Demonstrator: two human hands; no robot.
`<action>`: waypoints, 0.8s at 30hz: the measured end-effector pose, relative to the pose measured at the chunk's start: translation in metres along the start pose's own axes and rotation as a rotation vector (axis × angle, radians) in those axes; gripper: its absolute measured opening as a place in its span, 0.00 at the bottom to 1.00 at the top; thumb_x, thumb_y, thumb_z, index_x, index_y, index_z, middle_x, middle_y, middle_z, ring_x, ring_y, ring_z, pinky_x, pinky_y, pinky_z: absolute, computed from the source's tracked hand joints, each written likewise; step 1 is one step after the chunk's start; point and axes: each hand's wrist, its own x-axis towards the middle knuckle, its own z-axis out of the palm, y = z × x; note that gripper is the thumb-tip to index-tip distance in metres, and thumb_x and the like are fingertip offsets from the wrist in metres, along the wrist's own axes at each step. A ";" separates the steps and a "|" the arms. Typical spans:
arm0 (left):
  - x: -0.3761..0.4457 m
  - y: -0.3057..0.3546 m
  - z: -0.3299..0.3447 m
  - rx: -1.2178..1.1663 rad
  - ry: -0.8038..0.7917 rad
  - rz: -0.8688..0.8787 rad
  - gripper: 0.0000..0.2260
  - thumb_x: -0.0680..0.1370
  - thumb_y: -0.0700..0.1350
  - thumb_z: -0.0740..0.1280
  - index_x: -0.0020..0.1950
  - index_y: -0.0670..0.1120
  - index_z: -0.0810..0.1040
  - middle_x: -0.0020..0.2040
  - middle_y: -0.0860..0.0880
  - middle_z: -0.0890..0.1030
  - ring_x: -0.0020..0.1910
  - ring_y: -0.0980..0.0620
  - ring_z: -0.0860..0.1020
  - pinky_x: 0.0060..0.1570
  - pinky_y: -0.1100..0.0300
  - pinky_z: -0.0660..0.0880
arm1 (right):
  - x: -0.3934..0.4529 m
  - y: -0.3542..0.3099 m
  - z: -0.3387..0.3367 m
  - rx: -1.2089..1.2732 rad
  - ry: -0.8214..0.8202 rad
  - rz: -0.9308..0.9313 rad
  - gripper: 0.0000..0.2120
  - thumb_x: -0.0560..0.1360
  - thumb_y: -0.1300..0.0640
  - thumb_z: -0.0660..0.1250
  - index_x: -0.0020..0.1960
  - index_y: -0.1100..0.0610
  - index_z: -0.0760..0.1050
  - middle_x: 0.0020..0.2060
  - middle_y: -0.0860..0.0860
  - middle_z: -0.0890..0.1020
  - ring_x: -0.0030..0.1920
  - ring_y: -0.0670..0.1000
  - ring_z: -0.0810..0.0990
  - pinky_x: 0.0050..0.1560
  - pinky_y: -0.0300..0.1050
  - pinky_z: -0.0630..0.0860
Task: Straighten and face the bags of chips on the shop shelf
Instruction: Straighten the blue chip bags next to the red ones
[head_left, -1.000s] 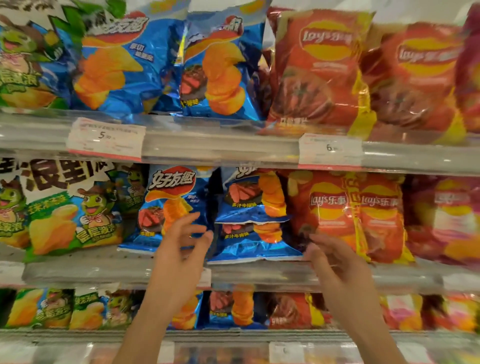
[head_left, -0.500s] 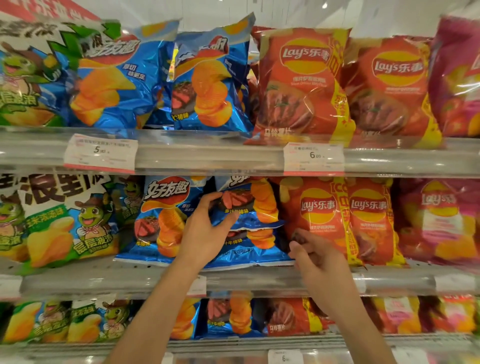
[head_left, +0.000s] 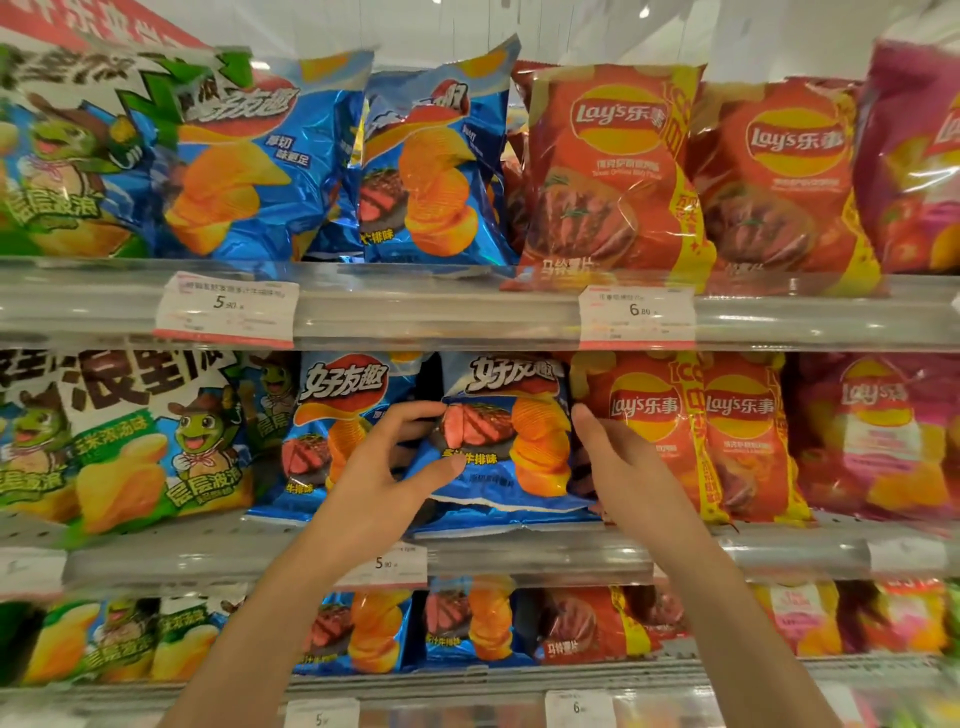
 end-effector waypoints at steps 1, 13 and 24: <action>-0.001 0.001 -0.001 -0.009 -0.011 -0.007 0.20 0.75 0.49 0.74 0.64 0.62 0.74 0.60 0.58 0.78 0.58 0.60 0.77 0.56 0.62 0.75 | 0.004 -0.004 0.000 0.034 -0.013 0.024 0.36 0.73 0.26 0.54 0.55 0.58 0.77 0.42 0.62 0.82 0.42 0.61 0.84 0.48 0.66 0.80; 0.044 0.012 -0.005 -0.206 0.135 -0.234 0.16 0.80 0.55 0.66 0.65 0.52 0.70 0.59 0.50 0.80 0.54 0.53 0.79 0.53 0.51 0.80 | 0.026 0.006 0.002 0.289 -0.028 0.146 0.23 0.79 0.54 0.70 0.72 0.59 0.71 0.51 0.55 0.84 0.46 0.54 0.84 0.47 0.52 0.84; 0.054 0.028 0.021 -0.091 -0.082 -0.199 0.15 0.77 0.54 0.71 0.61 0.56 0.74 0.51 0.56 0.83 0.46 0.56 0.84 0.43 0.65 0.80 | 0.025 0.012 0.001 0.289 -0.018 0.118 0.15 0.81 0.54 0.66 0.67 0.54 0.75 0.52 0.50 0.84 0.49 0.51 0.84 0.45 0.44 0.81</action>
